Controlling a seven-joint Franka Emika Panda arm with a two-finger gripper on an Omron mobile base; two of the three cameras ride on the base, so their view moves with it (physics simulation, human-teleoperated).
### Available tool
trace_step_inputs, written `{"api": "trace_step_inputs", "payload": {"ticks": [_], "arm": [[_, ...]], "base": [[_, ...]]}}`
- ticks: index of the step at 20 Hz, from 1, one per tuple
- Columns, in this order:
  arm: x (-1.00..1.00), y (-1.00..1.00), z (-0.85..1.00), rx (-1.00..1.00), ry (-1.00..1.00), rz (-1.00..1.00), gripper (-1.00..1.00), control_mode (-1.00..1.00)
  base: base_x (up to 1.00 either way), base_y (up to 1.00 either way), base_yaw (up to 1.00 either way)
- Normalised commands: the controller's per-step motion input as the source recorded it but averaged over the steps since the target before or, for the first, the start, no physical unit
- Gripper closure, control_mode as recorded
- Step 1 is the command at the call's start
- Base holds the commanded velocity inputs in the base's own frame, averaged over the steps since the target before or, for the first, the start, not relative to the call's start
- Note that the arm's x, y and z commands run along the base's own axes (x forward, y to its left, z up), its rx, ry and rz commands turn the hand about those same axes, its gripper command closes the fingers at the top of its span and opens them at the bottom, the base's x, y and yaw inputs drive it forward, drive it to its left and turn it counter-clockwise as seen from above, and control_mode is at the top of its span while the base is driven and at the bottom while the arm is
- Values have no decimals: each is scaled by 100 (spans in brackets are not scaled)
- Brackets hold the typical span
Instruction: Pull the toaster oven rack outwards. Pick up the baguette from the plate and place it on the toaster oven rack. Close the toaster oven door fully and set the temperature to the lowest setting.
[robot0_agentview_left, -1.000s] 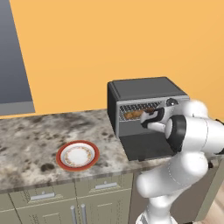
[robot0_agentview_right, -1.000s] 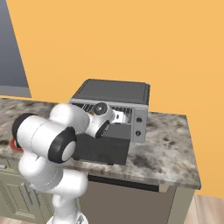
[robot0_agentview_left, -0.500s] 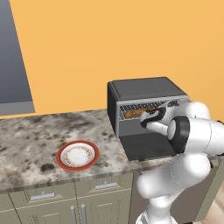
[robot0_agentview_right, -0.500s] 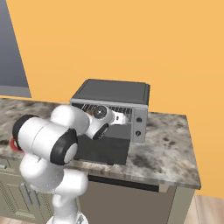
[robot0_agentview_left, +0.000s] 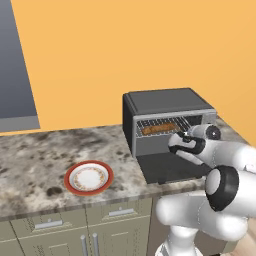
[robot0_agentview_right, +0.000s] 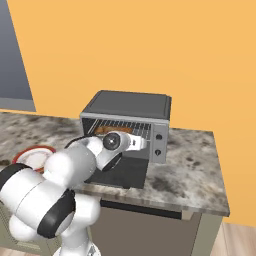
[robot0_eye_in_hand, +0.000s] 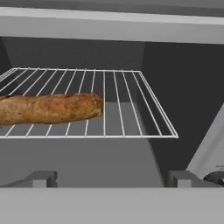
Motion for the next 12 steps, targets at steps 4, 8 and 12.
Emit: {"api": "trace_step_inputs", "payload": {"ticks": [4, 8, 12], "arm": [[0, -1, 100, 2, 15, 0, -100, -100], [-20, -3, 50, 0, 35, 0, -100, -100], [-52, -8, 3, 1, 20, 0, -100, -100]], "base": [[0, 0, 0], [0, 0, 0], [0, 0, 0]]}}
